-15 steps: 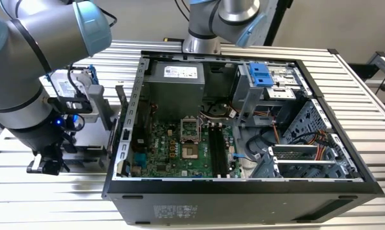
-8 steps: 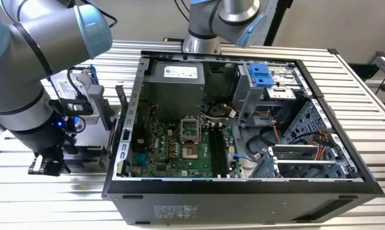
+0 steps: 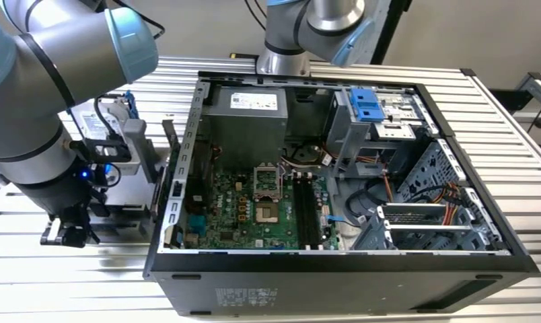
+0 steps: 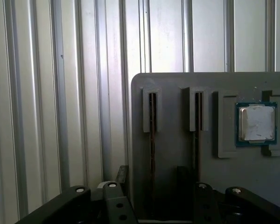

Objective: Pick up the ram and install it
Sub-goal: 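Pick up the ram and move it above insertion slot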

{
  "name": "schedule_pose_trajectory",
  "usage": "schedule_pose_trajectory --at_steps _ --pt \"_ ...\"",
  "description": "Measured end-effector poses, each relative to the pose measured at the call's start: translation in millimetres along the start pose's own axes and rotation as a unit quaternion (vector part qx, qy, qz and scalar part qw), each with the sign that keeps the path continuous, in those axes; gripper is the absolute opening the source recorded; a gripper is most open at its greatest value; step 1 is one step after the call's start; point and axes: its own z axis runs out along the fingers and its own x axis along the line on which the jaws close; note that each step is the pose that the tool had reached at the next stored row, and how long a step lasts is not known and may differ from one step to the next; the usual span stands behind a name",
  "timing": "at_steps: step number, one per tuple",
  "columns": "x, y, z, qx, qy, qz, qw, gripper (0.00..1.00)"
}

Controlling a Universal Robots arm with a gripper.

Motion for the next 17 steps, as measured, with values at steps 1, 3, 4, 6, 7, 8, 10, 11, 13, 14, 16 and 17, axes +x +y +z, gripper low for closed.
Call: schedule_pose_trajectory --at_steps 1,3,4,6,7,8,10,11,13,14,16,17 --pt "0.0 0.0 0.0 0.0 0.0 0.0 1.0 1.0" --pt "0.0 0.0 0.0 0.0 0.0 0.0 1.0 1.0" --pt "-0.1 0.0 -0.3 0.0 0.0 0.0 1.0 1.0" --pt "-0.2 0.1 -2.6 0.001 -0.0001 0.0 1.0 1.0" --pt "-0.3 0.1 -4.0 0.0011 -0.0001 0.0 1.0 1.0" --pt "-0.3 0.1 -4.9 0.0011 -0.0001 0.0 1.0 1.0" --pt "-0.4 0.1 -5.0 0.0012 -0.0002 0.0 1.0 1.0" --pt "-0.3 0.1 -5.3 0.0011 -0.0001 0.0 1.0 1.0" --pt "-0.3 0.1 -5.3 0.0011 -0.0001 -0.001 1.0 1.0" --pt "-0.3 0.1 -5.3 0.0011 -0.0001 -0.001 1.0 1.0" --pt "-0.3 0.1 -5.4 0.0011 0.0 -0.001 1.0 1.0" --pt "-0.3 0.1 -5.4 0.0011 0.0 -0.001 1.0 1.0"
